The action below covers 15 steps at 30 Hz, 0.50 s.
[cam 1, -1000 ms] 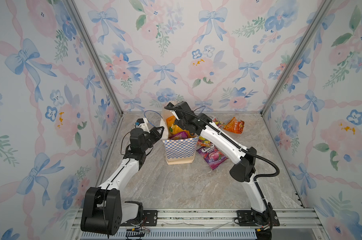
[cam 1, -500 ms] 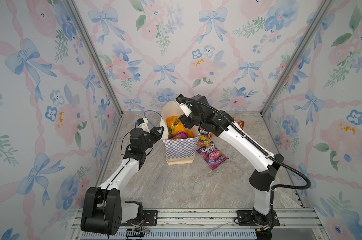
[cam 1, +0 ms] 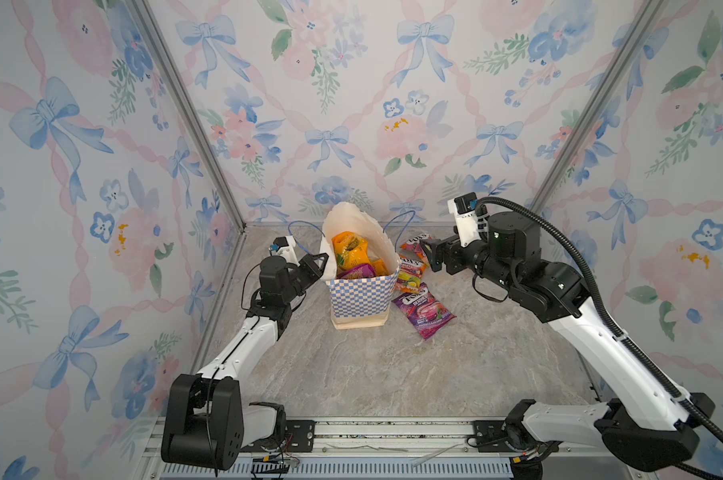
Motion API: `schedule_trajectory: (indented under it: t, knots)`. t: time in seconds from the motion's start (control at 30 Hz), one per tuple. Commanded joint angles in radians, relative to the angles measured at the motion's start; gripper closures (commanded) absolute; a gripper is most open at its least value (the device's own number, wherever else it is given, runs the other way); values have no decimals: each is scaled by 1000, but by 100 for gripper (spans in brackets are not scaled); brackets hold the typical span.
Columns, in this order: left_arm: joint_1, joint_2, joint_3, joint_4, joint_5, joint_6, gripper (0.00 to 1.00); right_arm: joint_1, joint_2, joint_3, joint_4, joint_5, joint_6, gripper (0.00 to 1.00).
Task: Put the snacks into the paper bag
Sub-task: 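Raise the right gripper out of the paper bag and swing it back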
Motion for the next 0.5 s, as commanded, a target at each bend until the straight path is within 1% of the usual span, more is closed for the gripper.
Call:
schedule_trajectory:
  t: [0.0,0.1,0.2,0.47]
  knots:
    - [8,13,41,9,37,-2,100,-8,-58,-86,31,-19,111,5]
    - [10,25,49,9,50,4,100,-7,-110,-161,40,-8,154,5]
    - [10,35,57,10,61,4,100,-8,-140,-209,24,29,187,5]
    - [10,34,45,17,81,4,100,9,-130,-267,32,48,256,4]
